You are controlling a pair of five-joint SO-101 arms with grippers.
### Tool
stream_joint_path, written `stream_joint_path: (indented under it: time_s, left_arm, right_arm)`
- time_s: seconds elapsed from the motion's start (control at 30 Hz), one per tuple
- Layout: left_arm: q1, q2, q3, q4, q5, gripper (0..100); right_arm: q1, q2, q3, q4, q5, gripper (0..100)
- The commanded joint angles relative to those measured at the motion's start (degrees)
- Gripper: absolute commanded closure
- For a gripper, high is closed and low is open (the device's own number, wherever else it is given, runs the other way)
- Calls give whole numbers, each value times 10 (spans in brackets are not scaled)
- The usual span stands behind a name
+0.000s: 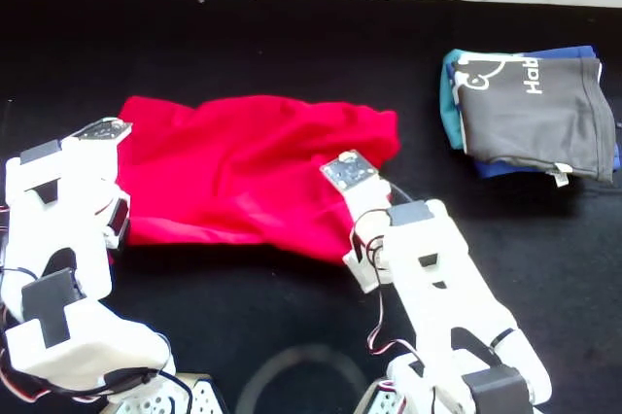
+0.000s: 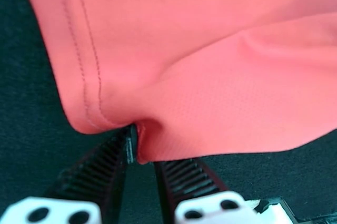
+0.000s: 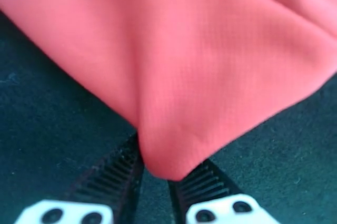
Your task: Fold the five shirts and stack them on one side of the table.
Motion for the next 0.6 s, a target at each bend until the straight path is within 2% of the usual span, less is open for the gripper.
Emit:
stream_joint_path:
  time_s: [0.0, 0.07, 0.2, 0.37, 0.57]
  left_arm:
    - [7, -29, -4, 4, 2, 992]
    - [7, -29, -4, 4, 2, 992]
    - [7, -29, -4, 4, 2, 992]
    - [7, -29, -4, 3, 2, 992]
    - [8, -29, -7, 3, 2, 992]
  right_arm:
    - [7, -21, -47, 43, -1, 991]
    - [7, -21, -91, 85, -18, 961]
    - [5, -21, -173, 150, -20, 826]
    - [4, -14, -226, 154, -24, 826]
    - [2, -14, -167, 88, -24, 824]
